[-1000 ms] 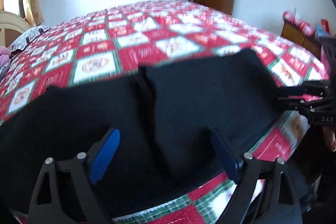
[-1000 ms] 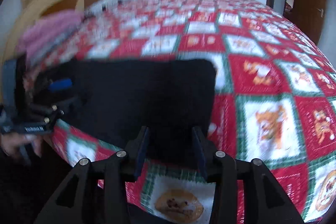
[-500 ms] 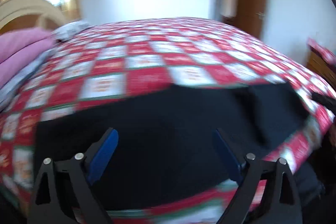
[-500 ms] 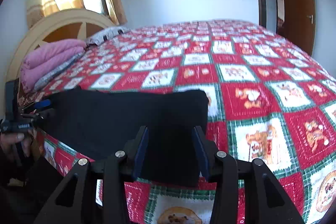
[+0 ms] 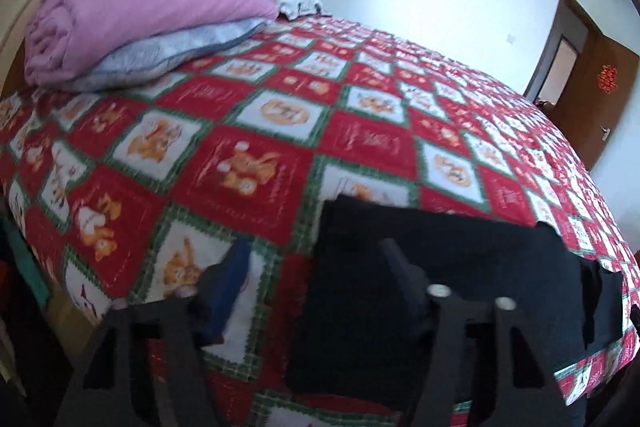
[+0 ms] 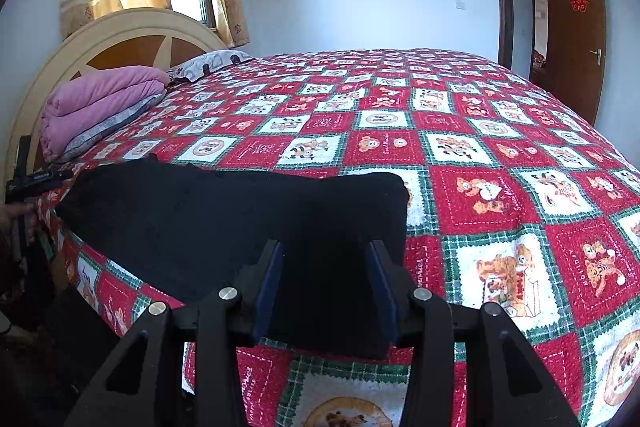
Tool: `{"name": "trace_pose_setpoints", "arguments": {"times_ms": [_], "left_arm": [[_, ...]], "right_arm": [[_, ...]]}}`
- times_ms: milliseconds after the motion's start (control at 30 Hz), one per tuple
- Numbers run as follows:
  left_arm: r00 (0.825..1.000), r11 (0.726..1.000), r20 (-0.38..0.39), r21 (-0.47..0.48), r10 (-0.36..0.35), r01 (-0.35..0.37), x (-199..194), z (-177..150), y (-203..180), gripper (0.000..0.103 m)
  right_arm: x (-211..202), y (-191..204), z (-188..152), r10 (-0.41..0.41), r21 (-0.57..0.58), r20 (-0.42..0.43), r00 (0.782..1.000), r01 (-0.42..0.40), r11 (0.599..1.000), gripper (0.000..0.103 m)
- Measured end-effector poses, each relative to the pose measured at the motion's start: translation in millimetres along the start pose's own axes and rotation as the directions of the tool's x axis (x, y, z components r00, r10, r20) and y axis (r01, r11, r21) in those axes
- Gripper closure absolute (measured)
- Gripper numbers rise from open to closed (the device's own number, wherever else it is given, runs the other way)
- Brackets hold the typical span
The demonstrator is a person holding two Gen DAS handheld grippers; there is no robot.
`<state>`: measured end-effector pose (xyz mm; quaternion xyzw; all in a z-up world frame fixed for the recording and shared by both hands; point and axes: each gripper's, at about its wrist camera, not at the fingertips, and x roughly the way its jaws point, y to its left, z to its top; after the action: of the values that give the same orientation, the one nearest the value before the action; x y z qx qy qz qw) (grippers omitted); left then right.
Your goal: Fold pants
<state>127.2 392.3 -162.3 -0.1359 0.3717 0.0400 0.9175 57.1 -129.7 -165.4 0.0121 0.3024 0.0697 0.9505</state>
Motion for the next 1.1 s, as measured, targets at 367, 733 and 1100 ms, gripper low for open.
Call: {"name": "trace_pose_setpoints", "arguments": {"times_ms": [367, 733, 1100], "left_arm": [[0.996, 0.994, -0.022, -0.075, -0.086, 0.084, 10, -22, 4, 0.052], [0.996, 0.994, -0.004, -0.070, -0.084, 0.083, 9, -31, 0, 0.046], [0.986, 0.979, -0.019, -0.124, -0.166, 0.162, 11, -29, 13, 0.065]], "right_arm": [[3, 2, -2, -0.004, -0.011, -0.011, 1.000, 0.004, 1.000, 0.057], [5, 4, -4, -0.013, -0.015, -0.014, 1.000, 0.013, 1.000, 0.057], [6, 6, -6, -0.017, -0.030, -0.018, 1.000, 0.017, 0.999, 0.057]]}}
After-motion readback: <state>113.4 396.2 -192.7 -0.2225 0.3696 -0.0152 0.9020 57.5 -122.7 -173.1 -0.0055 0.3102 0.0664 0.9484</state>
